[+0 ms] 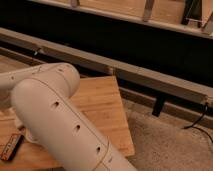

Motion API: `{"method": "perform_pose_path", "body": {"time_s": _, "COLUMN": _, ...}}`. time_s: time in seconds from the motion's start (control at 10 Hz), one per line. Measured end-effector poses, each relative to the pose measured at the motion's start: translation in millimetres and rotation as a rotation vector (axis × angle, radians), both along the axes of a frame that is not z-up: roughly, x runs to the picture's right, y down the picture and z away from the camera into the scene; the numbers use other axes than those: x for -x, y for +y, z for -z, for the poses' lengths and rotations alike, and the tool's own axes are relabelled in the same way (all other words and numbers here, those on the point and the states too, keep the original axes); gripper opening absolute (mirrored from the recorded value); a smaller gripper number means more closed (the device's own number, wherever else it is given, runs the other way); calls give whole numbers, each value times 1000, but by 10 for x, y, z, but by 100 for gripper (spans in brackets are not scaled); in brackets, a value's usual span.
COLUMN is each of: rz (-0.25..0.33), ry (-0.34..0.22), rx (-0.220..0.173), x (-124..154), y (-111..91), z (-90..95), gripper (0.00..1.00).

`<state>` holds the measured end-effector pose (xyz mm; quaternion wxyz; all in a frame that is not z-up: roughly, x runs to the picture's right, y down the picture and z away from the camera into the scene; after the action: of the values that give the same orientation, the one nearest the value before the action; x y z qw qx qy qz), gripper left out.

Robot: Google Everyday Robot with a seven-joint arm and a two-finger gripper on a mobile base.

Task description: Wipe the white sponge on the table

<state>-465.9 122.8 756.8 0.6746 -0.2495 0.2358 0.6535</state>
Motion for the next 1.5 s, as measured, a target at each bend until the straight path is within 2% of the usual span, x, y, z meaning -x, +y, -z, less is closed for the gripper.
{"method": "perform_pose_path", "body": {"time_s": 0.3, "rz": 27, "ry": -46, "rx": -25, "x": -14, "y": -33, "z": -76, "gripper": 65}}
{"method": "perform_pose_path", "body": {"time_s": 0.6, "rz": 51, "ry": -76, "rx": -29, "x": 7, "y": 28, "z": -143, "gripper": 65}}
{"method": "perform_pose_path", "body": {"time_s": 0.9, "rz": 90, "ry": -115, "rx": -38, "x": 141, "y": 93, "z": -171, "gripper": 65}}
{"method": "perform_pose_path", "body": {"time_s": 1.5, "rz": 112, "ry": -109, "rx": -19, "x": 167, "y": 231, "z": -411, "gripper": 65}}
